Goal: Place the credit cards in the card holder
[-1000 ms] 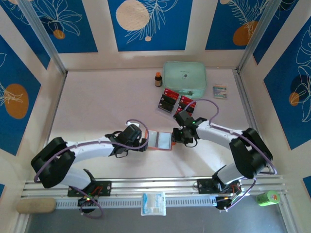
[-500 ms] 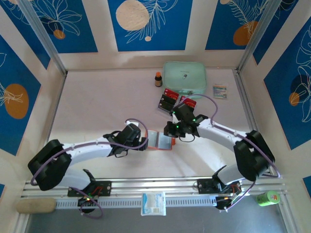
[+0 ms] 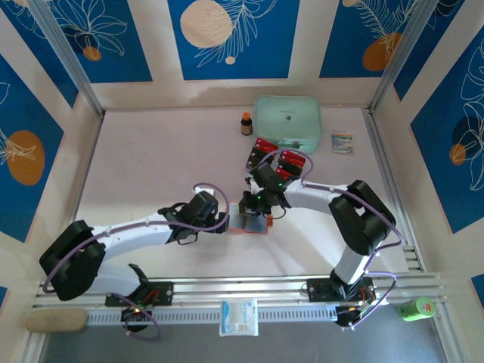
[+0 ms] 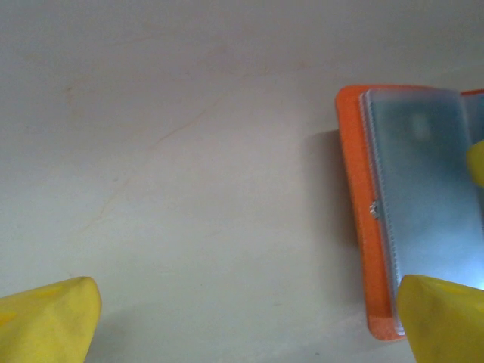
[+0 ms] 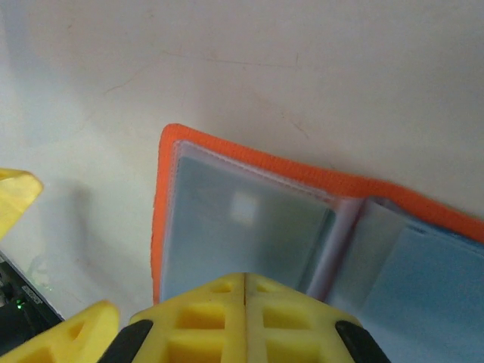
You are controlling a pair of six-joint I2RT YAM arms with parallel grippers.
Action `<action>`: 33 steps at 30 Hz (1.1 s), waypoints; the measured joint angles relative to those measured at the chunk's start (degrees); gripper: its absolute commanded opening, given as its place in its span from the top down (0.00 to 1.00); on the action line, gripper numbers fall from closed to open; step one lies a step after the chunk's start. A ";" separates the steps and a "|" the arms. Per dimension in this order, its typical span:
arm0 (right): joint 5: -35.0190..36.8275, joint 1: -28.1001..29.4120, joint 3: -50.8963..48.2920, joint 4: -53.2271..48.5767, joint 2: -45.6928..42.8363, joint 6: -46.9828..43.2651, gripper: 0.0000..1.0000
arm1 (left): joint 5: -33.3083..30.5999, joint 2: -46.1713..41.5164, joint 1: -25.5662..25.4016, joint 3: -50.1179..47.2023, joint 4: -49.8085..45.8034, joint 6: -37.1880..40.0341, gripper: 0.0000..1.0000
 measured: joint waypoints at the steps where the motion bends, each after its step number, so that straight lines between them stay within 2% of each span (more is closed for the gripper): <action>1: -0.11 0.00 0.00 0.15 0.13 0.15 0.95 | -0.13 -0.35 0.00 0.17 -0.15 0.00 0.00; 6: -0.81 -0.13 1.05 0.37 0.04 0.39 0.93 | -0.87 -1.95 0.00 0.57 -0.61 0.00 0.00; 10: -1.03 -1.01 2.29 -1.79 -2.47 -0.57 0.81 | -1.05 -2.21 0.00 1.18 -1.11 0.02 0.00; 16: 3.10 -4.57 8.68 -10.36 -9.20 -5.81 0.43 | -1.05 -2.21 0.00 2.12 -1.09 0.07 0.00; 21: 10.34 -7.13 14.93 -17.86 -11.45 -11.85 0.15 | -1.01 -2.16 0.07 3.89 -1.07 0.66 0.00; 25: 17.88 -7.30 17.00 -22.16 -11.58 -17.51 0.09 | -0.87 -1.27 0.22 5.92 -0.76 1.57 0.00; 27: 21.05 -7.30 17.03 -23.63 -11.98 -19.76 0.00 | -0.76 -0.66 0.33 6.58 -0.42 1.73 0.00; 33: 30.03 -7.65 17.03 -25.40 -14.97 -23.91 0.01 | -0.11 0.57 0.66 6.91 0.44 2.91 0.00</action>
